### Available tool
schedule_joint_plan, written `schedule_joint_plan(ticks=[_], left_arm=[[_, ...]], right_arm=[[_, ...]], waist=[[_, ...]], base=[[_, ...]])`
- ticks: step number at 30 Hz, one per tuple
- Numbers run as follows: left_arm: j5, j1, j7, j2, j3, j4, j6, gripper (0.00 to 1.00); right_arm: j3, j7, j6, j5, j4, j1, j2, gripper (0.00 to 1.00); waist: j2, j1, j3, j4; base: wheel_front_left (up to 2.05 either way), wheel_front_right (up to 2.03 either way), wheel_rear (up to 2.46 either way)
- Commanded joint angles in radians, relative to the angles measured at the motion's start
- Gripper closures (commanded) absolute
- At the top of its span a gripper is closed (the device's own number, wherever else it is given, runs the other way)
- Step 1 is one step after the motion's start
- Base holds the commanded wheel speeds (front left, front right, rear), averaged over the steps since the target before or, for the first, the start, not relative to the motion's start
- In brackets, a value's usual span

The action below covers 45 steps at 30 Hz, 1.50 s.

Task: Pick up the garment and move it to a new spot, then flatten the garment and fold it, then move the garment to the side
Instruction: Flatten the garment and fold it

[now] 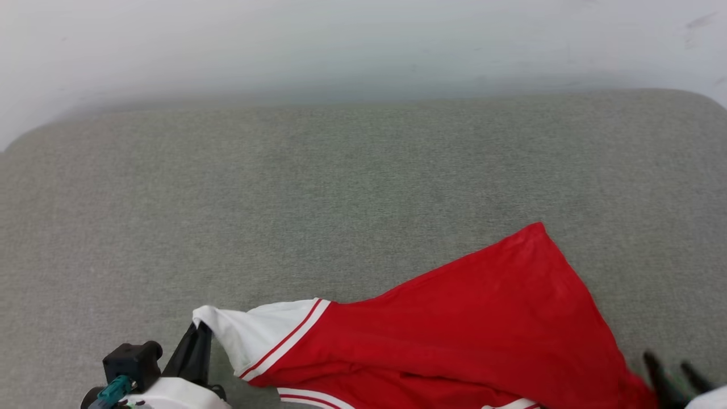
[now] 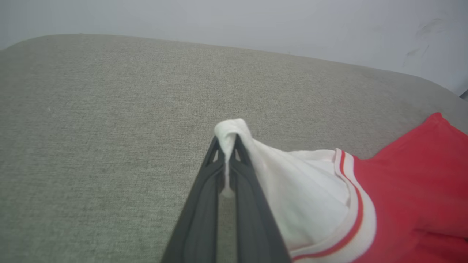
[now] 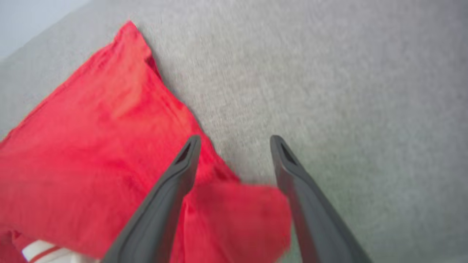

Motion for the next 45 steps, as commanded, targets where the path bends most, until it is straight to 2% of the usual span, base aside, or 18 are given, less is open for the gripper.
schedule_joint_plan(ticks=[1, 4, 6, 9, 11, 16, 19, 22, 25, 33, 34, 35, 36, 37, 45], left_arm=[[0.003, -0.016, -0.006, -0.003, -0.005, -0.008, 0.006, 1.00], [0.016, -0.031, -0.011, -0.008, -0.018, -0.023, 0.012, 1.00], [0.020, -0.044, -0.014, -0.015, -0.027, -0.034, 0.014, 1.00], [0.023, -0.065, -0.021, -0.023, -0.037, -0.047, 0.015, 1.00], [0.031, -0.082, -0.024, -0.026, -0.045, -0.053, 0.016, 1.00], [0.039, -0.131, -0.037, -0.043, -0.071, -0.069, 0.011, 1.00], [0.041, -0.163, -0.046, -0.055, -0.086, -0.070, 0.005, 1.00], [0.048, -0.192, -0.056, -0.069, -0.099, -0.073, 0.002, 1.00], [0.053, -0.217, -0.063, -0.078, -0.109, -0.073, -0.002, 1.00], [0.045, -0.246, -0.075, -0.091, -0.109, -0.049, -0.009, 1.00], [0.045, -0.246, -0.076, -0.093, -0.108, -0.047, -0.010, 1.00], [0.044, -0.246, -0.077, -0.095, -0.107, -0.047, -0.011, 1.00], [0.045, -0.246, -0.078, -0.096, -0.105, -0.045, -0.011, 1.00], [0.045, -0.245, -0.078, -0.097, -0.101, -0.044, -0.011, 1.00], [0.047, -0.241, -0.079, -0.069, -0.072, -0.027, -0.009, 1.00]], right_arm=[[-0.003, -0.054, 0.000, -0.014, -0.008, -0.035, -0.009, 0.00], [0.011, -0.150, 0.000, -0.027, 0.002, -0.104, -0.029, 0.00], [0.026, -0.173, 0.000, -0.027, 0.028, -0.148, -0.051, 0.00], [0.068, -0.139, 0.000, -0.014, 0.070, -0.231, -0.098, 0.00], [0.104, -0.071, 0.000, -0.005, 0.103, -0.288, -0.146, 0.00], [0.210, 0.187, 0.000, 0.052, 0.156, -0.440, -0.256, 0.00], [0.265, 0.312, 0.000, 0.073, 0.169, -0.526, -0.301, 0.00], [0.318, 0.393, 0.000, 0.089, 0.188, -0.592, -0.326, 0.00], [0.368, 0.426, -0.001, 0.092, 0.216, -0.640, -0.343, 0.00], [0.494, 0.503, 0.002, 0.180, 0.373, -0.622, -0.290, 0.00], [0.506, 0.521, 0.002, 0.196, 0.389, -0.612, -0.283, 0.08], [0.522, 0.537, 0.002, 0.206, 0.400, -0.606, -0.286, 0.61], [0.531, 0.542, 0.002, 0.220, 0.403, -0.603, -0.284, 0.92], [0.539, 0.543, 0.002, 0.229, 0.403, -0.606, -0.282, 1.00], [0.510, 0.408, 0.001, 0.236, 0.343, -0.708, -0.329, 1.00]], waist=[[0.0000, 0.0001, 0.005, 0.014], [0.0000, 0.0001, 0.014, 0.035], [0.0000, 0.0001, 0.025, 0.051], [0.0000, 0.0001, 0.046, 0.073], [0.0000, 0.0001, 0.066, 0.088], [0.0000, 0.0001, 0.126, 0.129], [0.0000, 0.0001, 0.160, 0.153], [0.0000, 0.0001, 0.188, 0.173], [0.0000, 0.0001, 0.213, 0.189], [0.0000, 0.0001, 0.246, 0.204], [0.0000, 0.0001, 0.247, 0.204], [0.0000, 0.0001, 0.248, 0.204], [0.0000, 0.0001, 0.247, 0.202], [0.0000, 0.0001, 0.246, 0.198], [0.0000, 0.0001, 0.181, 0.157]], base=[[0.00, 0.00, 0.00], [0.00, 0.00, 0.00], [0.00, 0.00, 0.00], [0.00, 0.00, 0.00], [0.00, 0.00, 0.00], [0.00, 0.00, 0.00], [0.00, 0.00, 0.00], [0.00, 0.00, 0.00], [0.00, 0.00, 0.00], [0.00, 0.00, 0.00], [0.00, 0.00, 0.00], [0.00, 0.00, 0.00], [0.00, 0.00, 0.00], [0.00, 0.00, 0.00], [0.00, 0.00, 0.00]])
